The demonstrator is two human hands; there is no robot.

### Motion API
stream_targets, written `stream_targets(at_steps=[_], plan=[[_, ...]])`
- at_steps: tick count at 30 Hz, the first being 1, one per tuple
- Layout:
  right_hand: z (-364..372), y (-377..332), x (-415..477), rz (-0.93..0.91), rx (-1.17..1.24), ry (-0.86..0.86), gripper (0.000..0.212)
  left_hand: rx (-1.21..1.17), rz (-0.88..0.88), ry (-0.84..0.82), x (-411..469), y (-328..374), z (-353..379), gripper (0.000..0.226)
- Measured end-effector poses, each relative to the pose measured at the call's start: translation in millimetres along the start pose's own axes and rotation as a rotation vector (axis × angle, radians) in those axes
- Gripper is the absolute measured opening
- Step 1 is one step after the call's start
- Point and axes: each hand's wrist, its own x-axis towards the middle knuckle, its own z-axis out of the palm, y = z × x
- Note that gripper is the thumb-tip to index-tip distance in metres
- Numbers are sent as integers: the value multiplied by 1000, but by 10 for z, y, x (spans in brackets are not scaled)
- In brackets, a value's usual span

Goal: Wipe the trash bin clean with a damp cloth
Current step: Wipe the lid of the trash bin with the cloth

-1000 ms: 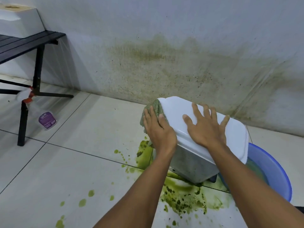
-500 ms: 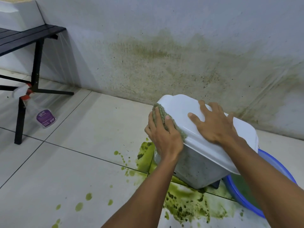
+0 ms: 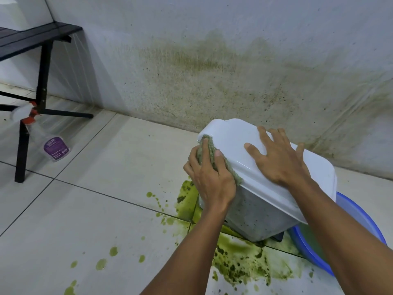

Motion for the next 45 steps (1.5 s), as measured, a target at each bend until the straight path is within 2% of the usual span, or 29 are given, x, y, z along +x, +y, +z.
stream_targets(at_steps=[3,8,13,16,21,26,29,36,41,45], plan=[[-5,-10,-4,-5,-6,-18,75,36,-22,21,17,14,0,47],[-30,-22,1,-165,11,-52,56,51,36,14,192,47,16,37],[-24,-66,33,-121,11,-51,53,11,2,32,355,72,25,31],[-31,-75,29,-110,22,-57,53,-47,-1,117,270,51,34,24],[-23,-70,33,-106,19,-56,54,-30,63,78,160,-51,95,38],[-2,-101,69,-68,-4,-36,54,-75,2,54,228,1,124,38],[2,-107,55,-57,-10,-23,54,-47,3,58,25,42,189,49],[21,-106,130,-41,-4,-35,55,-89,-52,-79,261,72,224,59],[27,-114,127,-39,4,-27,54,-156,-94,0,7,164,349,59],[38,-107,132,-44,-5,-26,54,-194,-36,-1,-171,196,391,59]])
